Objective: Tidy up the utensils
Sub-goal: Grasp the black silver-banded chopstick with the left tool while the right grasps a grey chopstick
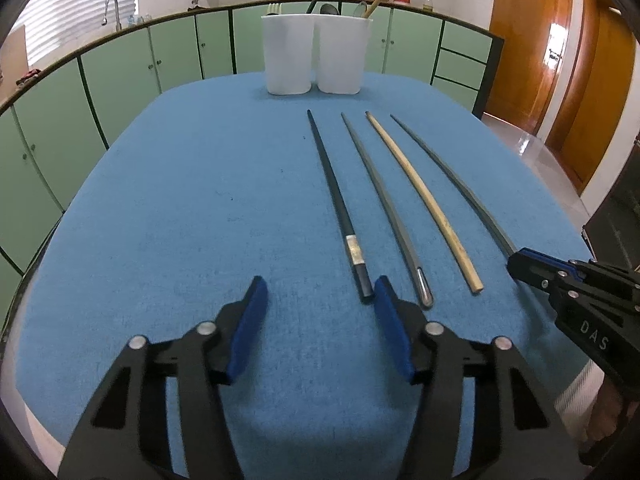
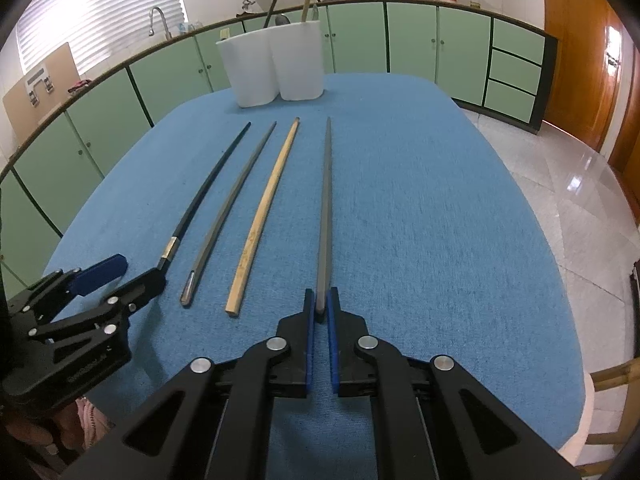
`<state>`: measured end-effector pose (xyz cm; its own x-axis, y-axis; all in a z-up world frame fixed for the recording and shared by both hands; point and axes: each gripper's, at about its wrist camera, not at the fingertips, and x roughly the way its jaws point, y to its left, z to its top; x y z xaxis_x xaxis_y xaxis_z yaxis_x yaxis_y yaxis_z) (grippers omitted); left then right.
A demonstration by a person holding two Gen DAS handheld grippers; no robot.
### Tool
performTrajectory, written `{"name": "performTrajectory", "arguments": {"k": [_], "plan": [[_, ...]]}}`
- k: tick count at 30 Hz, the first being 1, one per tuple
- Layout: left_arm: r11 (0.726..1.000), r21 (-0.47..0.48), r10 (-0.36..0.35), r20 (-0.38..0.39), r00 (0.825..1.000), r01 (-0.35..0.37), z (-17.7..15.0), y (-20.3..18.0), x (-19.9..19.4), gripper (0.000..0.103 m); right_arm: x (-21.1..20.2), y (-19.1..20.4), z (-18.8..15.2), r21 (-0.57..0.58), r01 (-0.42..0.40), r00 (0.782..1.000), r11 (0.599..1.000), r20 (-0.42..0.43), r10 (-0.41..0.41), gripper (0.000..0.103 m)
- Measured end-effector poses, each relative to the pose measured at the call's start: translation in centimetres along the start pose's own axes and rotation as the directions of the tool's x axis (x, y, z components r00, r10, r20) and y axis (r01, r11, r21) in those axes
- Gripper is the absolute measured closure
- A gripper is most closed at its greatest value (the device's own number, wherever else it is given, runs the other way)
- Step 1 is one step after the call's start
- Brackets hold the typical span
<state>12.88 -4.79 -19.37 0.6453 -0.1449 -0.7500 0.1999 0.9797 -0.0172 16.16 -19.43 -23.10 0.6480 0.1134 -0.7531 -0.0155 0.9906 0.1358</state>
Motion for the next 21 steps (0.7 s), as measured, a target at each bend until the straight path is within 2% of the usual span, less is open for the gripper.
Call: {"name": "performTrajectory", "arguments": {"k": [6, 8, 12, 14, 21], "plan": [[1.0, 0.014, 0.003, 0.011, 1.0, -0.004, 0.1, -0.7, 0.2, 0.055, 0.1, 0.0, -0.1, 0.003, -0.005, 1.0, 1.0, -0.002, 0.005, 0.097], [1.0, 0.017, 0.007, 0.016, 1.0, -0.007, 0.1, -1.0, 0.2, 0.066, 0.1, -0.1, -0.1, 0.005, -0.008, 1.0, 1.0, -0.002, 0.008, 0.097], [1.0, 0.029, 0.006, 0.02, 1.0, -0.007, 0.1, -1.5, 0.3, 0.079, 0.2, -0.2, -0.1, 0.01, -0.014, 1.0, 1.0, 0.002, 0.014, 0.097], [0.999, 0.036, -0.001, 0.02, 1.0, 0.0, 0.0, -1.8, 0.3, 0.095, 0.2, -0.2, -0.1, 0.012, -0.017, 1.0, 1.0, 0.004, 0.017, 0.097], [0.999, 0.036, -0.011, 0.02, 1.0, 0.01, 0.1, -1.6, 0.1, 0.096, 0.2, -0.2, -0.1, 0.012, -0.017, 1.0, 1.0, 0.006, 0.017, 0.097]]}}
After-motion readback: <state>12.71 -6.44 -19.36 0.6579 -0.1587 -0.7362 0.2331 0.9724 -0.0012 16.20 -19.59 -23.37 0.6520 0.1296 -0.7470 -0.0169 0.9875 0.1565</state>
